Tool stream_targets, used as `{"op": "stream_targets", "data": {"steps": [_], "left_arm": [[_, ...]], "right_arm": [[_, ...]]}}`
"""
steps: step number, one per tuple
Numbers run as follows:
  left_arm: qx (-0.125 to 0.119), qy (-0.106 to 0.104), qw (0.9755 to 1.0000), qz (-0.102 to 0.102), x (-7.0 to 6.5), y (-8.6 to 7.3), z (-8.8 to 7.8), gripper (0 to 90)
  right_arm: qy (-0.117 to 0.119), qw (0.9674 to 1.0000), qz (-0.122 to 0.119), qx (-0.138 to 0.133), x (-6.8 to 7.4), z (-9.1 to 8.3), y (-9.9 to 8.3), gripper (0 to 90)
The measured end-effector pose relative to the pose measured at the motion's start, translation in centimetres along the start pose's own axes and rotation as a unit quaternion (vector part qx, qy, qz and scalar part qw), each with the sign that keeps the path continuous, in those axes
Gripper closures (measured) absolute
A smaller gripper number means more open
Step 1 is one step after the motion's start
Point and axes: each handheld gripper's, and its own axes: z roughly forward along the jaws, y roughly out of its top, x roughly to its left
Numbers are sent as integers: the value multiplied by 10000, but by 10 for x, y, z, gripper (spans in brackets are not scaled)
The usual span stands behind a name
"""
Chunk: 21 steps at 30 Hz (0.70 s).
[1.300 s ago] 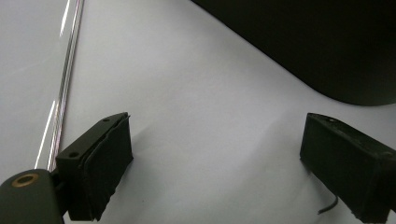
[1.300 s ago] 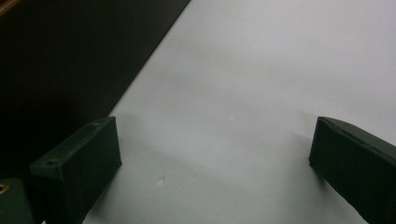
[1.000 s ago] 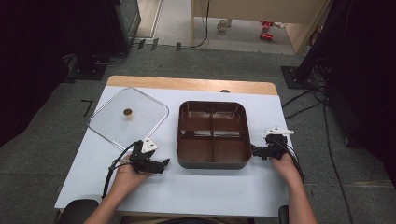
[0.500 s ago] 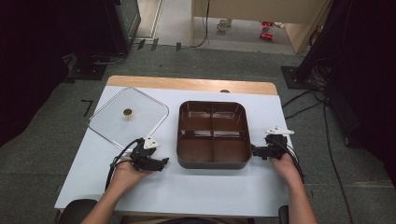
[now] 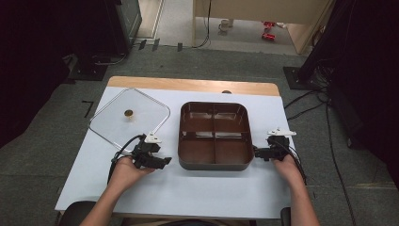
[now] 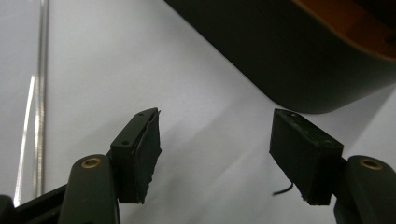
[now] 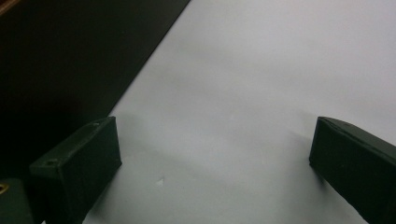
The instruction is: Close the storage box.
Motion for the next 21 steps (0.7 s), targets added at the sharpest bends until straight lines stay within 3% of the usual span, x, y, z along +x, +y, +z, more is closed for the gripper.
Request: {"op": "stream_targets", "data": {"steps": [6,21], "left_arm": [[-236,40,9996,-121,8,3,-9,341],[-382,161,9989,-213,31,19,-11,321]], "right_arm": [[0,10000,0,0,0,0,0,14],[-1,10000,-1,-7,0,0,0,14]]}}
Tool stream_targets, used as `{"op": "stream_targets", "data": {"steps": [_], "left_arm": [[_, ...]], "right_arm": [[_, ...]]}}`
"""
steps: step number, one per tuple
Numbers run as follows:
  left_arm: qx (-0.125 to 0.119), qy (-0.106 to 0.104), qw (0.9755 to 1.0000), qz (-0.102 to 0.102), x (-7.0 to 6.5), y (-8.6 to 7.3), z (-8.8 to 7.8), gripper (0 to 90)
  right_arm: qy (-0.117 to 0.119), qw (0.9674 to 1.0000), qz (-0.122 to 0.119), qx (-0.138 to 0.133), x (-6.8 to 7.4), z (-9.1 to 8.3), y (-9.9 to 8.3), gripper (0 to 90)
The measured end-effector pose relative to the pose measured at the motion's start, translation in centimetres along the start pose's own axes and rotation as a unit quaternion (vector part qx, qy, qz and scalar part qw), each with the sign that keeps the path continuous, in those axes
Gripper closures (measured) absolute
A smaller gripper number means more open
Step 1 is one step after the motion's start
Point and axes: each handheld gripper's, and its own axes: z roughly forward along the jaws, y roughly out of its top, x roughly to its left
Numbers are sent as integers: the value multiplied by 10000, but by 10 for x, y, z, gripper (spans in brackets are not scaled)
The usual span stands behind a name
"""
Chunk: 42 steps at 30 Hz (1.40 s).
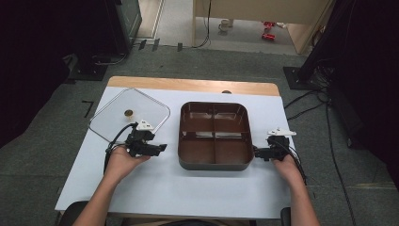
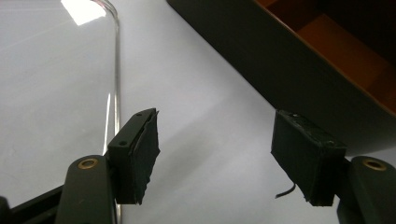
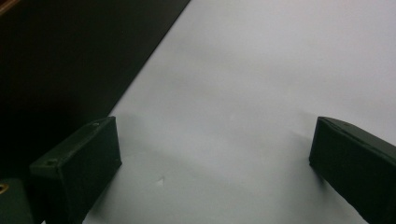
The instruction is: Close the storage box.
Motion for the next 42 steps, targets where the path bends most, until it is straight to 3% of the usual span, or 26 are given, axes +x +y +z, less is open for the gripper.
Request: {"op": "stream_targets", "data": {"steps": [22,34,42], "left_arm": [[-127,405,9985,-348,47,10,2,314],[-208,643,9962,-544,72,6,-3,316],[-361,859,9932,-701,93,9,-11,324]], "right_arm": [[-3,10000,2,-1,0,0,0,14],[-4,10000,3,1,0,0,0,14],[-2,10000,3,2,0,0,0,14]]}}
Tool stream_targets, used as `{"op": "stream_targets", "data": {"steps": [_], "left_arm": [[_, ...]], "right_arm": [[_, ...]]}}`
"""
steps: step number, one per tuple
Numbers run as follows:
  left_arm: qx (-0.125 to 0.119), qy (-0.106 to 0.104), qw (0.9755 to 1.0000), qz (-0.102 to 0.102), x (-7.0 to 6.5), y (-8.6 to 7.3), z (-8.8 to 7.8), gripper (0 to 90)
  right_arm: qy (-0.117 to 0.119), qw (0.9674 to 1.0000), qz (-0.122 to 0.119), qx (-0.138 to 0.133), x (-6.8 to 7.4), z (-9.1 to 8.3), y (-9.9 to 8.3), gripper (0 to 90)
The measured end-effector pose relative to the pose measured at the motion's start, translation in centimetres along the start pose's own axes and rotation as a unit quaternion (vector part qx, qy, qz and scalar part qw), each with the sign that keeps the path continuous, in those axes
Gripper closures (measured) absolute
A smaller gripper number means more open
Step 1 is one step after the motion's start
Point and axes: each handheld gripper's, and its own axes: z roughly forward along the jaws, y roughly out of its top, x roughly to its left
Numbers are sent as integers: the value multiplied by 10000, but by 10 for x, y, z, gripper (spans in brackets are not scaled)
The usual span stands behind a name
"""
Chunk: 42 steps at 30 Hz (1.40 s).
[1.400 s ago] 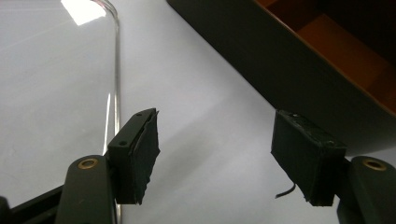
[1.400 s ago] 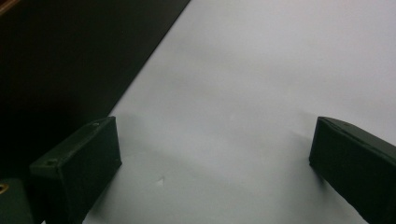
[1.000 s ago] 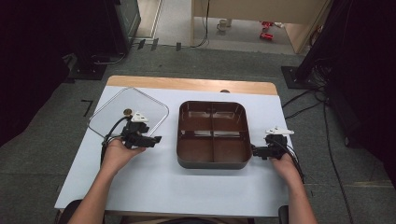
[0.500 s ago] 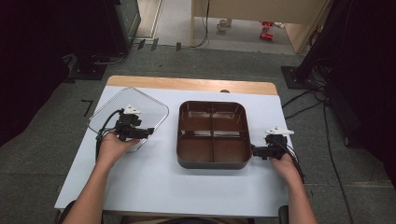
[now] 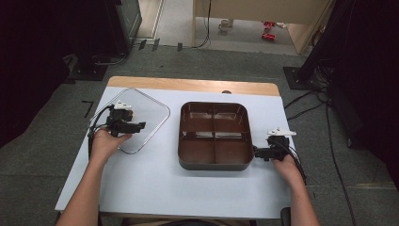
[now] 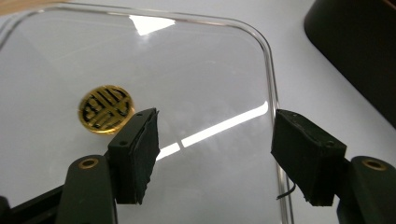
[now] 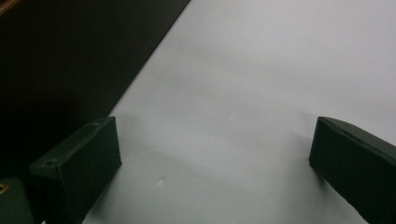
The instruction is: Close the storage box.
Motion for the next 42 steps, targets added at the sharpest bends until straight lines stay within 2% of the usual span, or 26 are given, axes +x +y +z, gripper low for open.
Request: {"op": "stream_targets", "data": {"steps": [5,9,12,17,24,30,36,42], "left_arm": [[11,153,9999,-15,8,4,-1,323],[3,152,9999,-50,14,7,0,322],[-7,259,9996,-63,23,9,2,322],[-49,441,9988,-202,36,6,7,322],[169,632,9976,-245,43,-1,21,331],[138,556,9974,-435,49,-4,31,399],[40,614,9974,-367,49,-4,38,511],[-14,498,9981,-371,50,-3,39,585]], "right_arm": [[0,10000,2,2,0,0,0,13],[0,10000,2,1,0,0,0,13],[0,10000,2,2,0,0,0,13],[1,10000,2,1,0,0,0,14],[2,10000,2,2,0,0,0,13],[2,10000,2,2,0,0,0,13],[1,10000,3,2,0,0,0,13],[1,10000,2,3,0,0,0,13]]}}
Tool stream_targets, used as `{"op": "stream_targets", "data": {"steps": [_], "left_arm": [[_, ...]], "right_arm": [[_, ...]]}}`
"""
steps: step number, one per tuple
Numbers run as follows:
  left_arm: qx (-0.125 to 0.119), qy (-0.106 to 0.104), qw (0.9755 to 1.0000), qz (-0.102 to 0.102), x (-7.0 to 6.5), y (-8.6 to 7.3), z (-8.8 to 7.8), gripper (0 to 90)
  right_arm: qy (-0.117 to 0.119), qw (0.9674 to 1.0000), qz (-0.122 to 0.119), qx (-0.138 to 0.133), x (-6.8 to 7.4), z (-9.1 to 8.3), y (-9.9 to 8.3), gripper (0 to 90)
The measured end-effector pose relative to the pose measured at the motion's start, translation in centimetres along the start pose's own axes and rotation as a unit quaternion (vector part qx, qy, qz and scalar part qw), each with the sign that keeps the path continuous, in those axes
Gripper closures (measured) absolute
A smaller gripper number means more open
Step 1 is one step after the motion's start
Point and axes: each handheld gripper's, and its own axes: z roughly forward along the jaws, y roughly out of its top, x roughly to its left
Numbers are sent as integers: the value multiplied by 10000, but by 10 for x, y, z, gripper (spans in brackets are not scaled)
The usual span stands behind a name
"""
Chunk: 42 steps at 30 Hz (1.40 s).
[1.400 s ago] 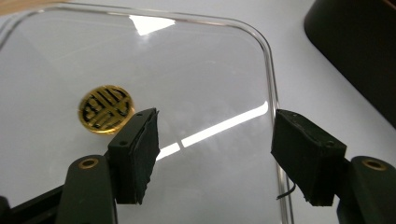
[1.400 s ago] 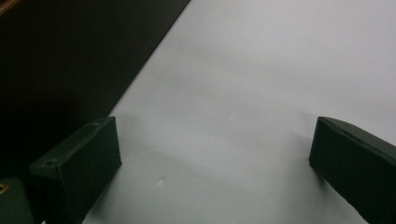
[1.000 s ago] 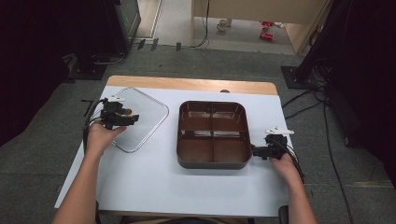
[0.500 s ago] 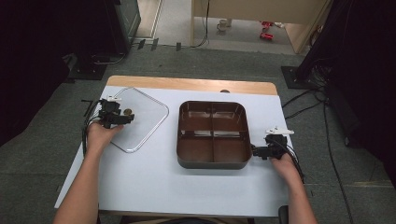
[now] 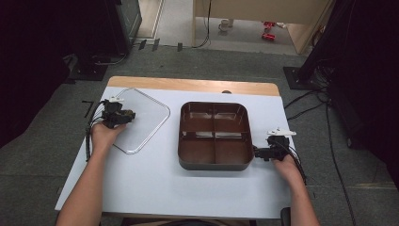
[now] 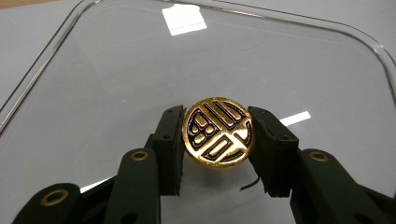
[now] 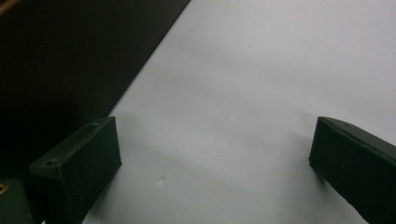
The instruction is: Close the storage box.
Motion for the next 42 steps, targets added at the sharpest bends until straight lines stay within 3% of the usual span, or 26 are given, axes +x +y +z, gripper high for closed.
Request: {"op": "stream_targets", "data": {"steps": [4,13,21,27,31,34,42], "left_arm": [[-8,-61,10000,-43,1,0,-1,590],[23,-109,9999,72,-2,5,-9,593],[-131,-363,9991,198,-10,16,-32,593],[-245,-441,9984,245,-16,21,-54,594],[-332,-529,9975,325,-21,25,-66,594],[-461,-727,9955,389,-30,32,-78,594],[-513,-1037,9908,701,-56,41,-84,594]], "right_arm": [[-1,10000,1,0,0,0,0,13],[6,10000,-1,-1,0,0,0,13],[6,10000,-3,0,0,0,0,12],[0,10000,-1,0,0,0,0,12],[-4,10000,-2,1,0,0,0,12],[-5,10000,-3,0,0,0,0,13],[-5,10000,-3,1,0,0,0,12]]}}
